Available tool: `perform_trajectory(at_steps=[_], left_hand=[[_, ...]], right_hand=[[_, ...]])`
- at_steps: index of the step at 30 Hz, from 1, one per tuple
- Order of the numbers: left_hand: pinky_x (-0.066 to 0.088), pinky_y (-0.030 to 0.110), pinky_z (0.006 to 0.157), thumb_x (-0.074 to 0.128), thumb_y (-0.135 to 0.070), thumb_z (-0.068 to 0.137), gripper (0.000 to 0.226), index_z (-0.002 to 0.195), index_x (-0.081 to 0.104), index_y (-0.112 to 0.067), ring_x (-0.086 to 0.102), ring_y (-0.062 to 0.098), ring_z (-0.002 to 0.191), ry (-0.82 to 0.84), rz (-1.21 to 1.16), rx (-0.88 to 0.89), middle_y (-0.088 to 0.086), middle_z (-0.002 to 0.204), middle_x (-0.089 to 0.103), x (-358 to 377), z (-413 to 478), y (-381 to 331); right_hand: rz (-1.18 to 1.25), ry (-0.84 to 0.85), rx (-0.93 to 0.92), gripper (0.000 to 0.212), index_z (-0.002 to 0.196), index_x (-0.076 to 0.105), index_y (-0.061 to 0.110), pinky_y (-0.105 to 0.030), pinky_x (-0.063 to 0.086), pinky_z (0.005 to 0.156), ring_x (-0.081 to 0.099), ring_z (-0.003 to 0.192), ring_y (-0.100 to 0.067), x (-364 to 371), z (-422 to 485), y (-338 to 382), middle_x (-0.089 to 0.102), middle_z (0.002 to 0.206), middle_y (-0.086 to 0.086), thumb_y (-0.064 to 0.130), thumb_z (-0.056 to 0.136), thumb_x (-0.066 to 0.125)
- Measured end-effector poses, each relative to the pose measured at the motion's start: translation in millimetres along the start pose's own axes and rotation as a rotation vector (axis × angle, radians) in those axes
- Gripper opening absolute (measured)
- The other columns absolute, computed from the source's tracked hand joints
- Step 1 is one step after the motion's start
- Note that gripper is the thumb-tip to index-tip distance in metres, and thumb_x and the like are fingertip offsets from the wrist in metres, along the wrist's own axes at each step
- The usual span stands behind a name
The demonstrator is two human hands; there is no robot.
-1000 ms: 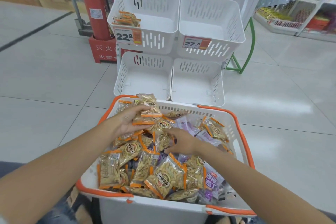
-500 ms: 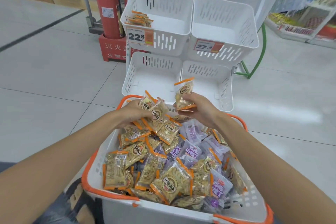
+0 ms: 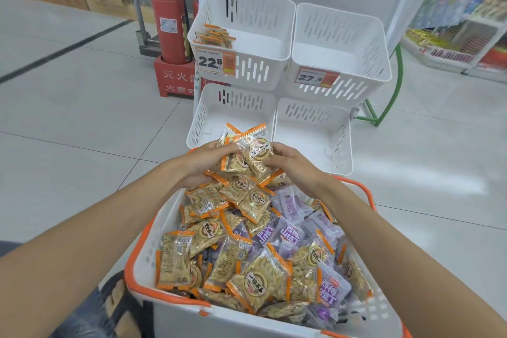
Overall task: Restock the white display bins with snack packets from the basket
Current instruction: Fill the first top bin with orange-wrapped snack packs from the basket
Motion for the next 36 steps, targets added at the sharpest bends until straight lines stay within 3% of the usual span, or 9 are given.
perform_trajectory(at_steps=[4,8,11,16,20,24,28,32,36], left_hand=[[0.054,0.033,0.080,0.064,-0.078,0.068,0.085,0.137,0.049,-0.031,0.066,0.019,0.111,0.012,-0.197,0.035,0.005,0.139,0.056,7,-1,-8],[0.057,0.028,0.064,0.068,-0.030,0.090,0.037,0.120,0.052,-0.019,0.073,0.014,0.086,-0.017,-0.173,0.160,0.006,0.113,0.071,31,-4,-20],[0.058,0.036,0.074,0.064,-0.026,0.094,0.029,0.117,0.050,-0.017,0.071,0.020,0.084,-0.102,-0.146,0.197,0.009,0.104,0.070,33,-4,-30],[0.057,0.049,0.087,0.060,-0.052,0.090,0.050,0.123,0.059,-0.015,0.071,0.031,0.096,-0.114,-0.119,0.261,0.016,0.107,0.072,28,-9,-61],[0.056,0.046,0.090,0.059,-0.048,0.088,0.037,0.117,0.053,-0.026,0.069,0.027,0.099,-0.253,-0.036,0.361,0.008,0.111,0.069,7,-6,-104],[0.057,0.033,0.070,0.042,-0.045,0.088,0.040,0.115,0.061,-0.022,0.064,0.019,0.095,-0.342,0.105,0.441,0.004,0.109,0.066,-21,5,-167],[0.050,0.051,0.097,0.036,-0.067,0.069,0.063,0.108,0.069,-0.031,0.064,0.022,0.107,-0.392,0.149,0.458,0.000,0.117,0.068,-62,53,-217],[0.043,0.051,0.101,0.027,-0.072,0.072,0.068,0.104,0.069,-0.030,0.061,0.023,0.110,-0.445,0.331,0.535,-0.001,0.116,0.068,-85,93,-284],[0.024,0.057,0.112,0.020,-0.069,0.084,0.063,0.122,0.055,-0.033,0.038,0.028,0.135,-0.477,0.664,0.594,0.003,0.145,0.046,-114,142,-326]], right_hand=[[0.273,-0.039,0.069,0.048,0.123,0.058,0.001,-0.052,0.049,0.098,0.063,0.098,-0.031,-3,5,-8,0.059,0.124,-0.027,0.014,0.079,0.070],[0.313,-0.011,0.071,0.025,0.120,0.059,0.002,-0.041,0.050,0.097,0.066,0.099,-0.026,7,9,2,0.067,0.116,-0.018,0.005,0.097,0.050],[0.165,-0.078,0.031,0.026,0.114,0.061,0.019,-0.037,0.049,0.098,0.066,0.098,-0.016,13,12,20,0.070,0.105,0.001,0.025,0.104,0.039],[-0.071,-0.239,-0.111,0.042,0.135,0.049,0.030,-0.047,0.031,0.113,0.032,0.140,-0.022,10,27,43,0.031,0.152,-0.007,0.047,0.101,0.033],[0.287,-0.078,-0.084,0.029,0.130,0.052,0.009,-0.029,0.055,0.078,0.067,0.087,-0.015,1,52,77,0.067,0.105,-0.005,0.018,0.105,0.040],[0.300,-0.004,-0.060,0.035,0.128,0.052,-0.004,-0.044,0.045,0.102,0.060,0.100,-0.027,-18,97,117,0.061,0.114,-0.021,0.018,0.101,0.048],[0.241,0.082,-0.070,0.031,0.118,0.060,0.002,-0.044,0.038,0.109,0.060,0.106,-0.030,-32,154,153,0.064,0.114,-0.018,0.024,0.101,0.046],[0.212,0.109,-0.103,0.036,0.126,0.058,0.000,-0.040,0.043,0.104,0.060,0.118,-0.031,-63,227,173,0.064,0.125,-0.018,0.014,0.093,0.059],[0.224,0.027,-0.089,0.047,0.123,0.055,0.011,-0.025,0.047,0.074,0.063,0.095,-0.021,-108,306,167,0.067,0.110,-0.008,0.008,0.079,0.071]])
Point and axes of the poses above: each hand's wrist, its own z-axis towards the middle knuckle, its own x-axis out of the palm, y = z × x, the point moved 7 cm from there along z, towards the middle knuckle
